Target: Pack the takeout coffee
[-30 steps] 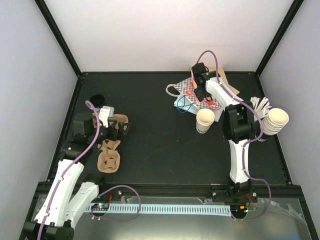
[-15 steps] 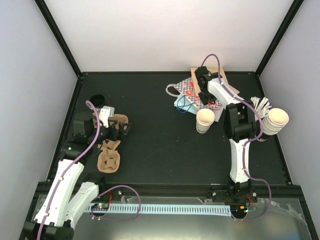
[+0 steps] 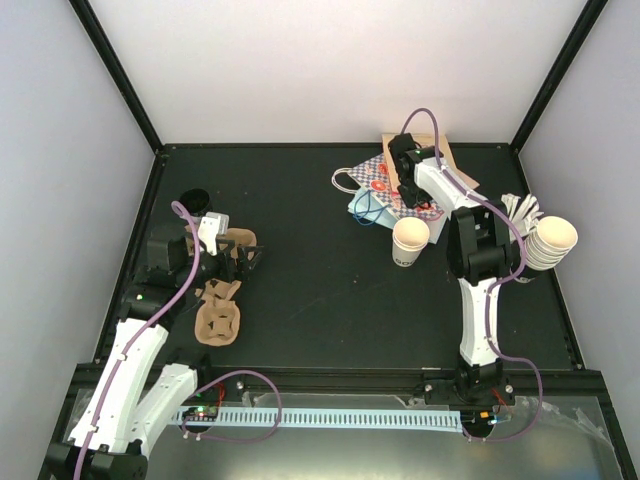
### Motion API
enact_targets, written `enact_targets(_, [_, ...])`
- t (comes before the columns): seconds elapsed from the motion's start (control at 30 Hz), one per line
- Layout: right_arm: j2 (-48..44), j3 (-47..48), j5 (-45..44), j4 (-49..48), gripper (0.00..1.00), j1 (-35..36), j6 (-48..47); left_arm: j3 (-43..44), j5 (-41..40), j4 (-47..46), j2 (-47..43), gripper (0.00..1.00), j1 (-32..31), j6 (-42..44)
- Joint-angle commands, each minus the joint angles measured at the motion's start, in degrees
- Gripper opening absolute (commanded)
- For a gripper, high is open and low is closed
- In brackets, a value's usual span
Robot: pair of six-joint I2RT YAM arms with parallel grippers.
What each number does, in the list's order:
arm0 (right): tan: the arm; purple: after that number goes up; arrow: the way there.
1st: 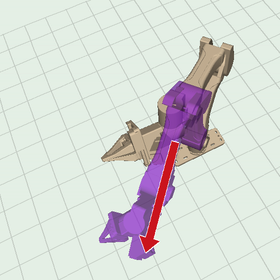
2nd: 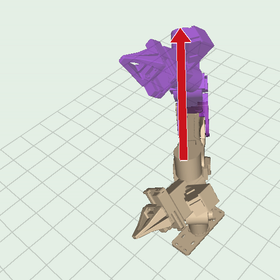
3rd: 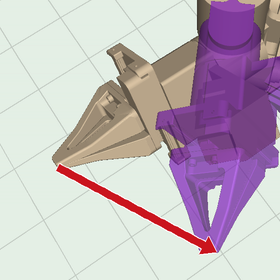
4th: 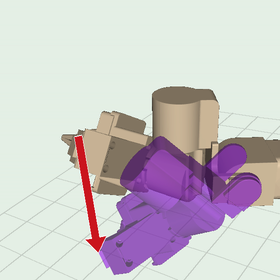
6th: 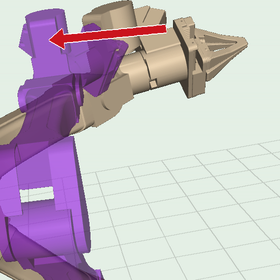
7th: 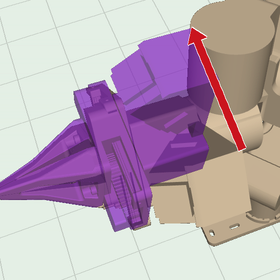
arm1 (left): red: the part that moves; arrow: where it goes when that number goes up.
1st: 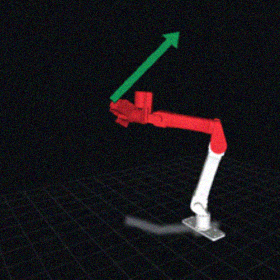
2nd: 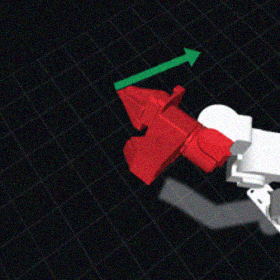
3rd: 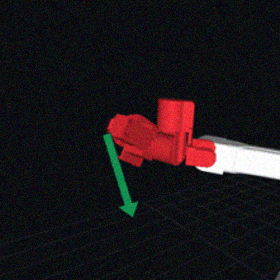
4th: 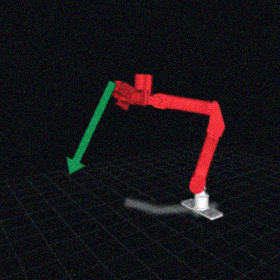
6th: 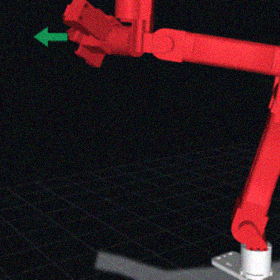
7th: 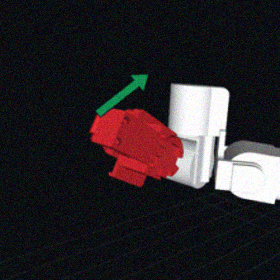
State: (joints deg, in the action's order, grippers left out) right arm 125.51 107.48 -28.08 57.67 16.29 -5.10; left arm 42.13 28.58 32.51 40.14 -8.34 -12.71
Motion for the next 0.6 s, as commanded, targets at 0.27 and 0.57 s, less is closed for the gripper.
enact_targets(0.27, [-8.8,7.04,-15.69,-4.29,0.01,-0.08,-0.71,0.1,-0.4,-1.16,-0.17,0.99,-0.36,0.54])
enact_targets(0.57, [-14.46,13.23,-17.38,-3.41,0.01,4.63,-4.57,0.18,-0.66,-1.23,-0.63,0.99,-0.46,0.47])
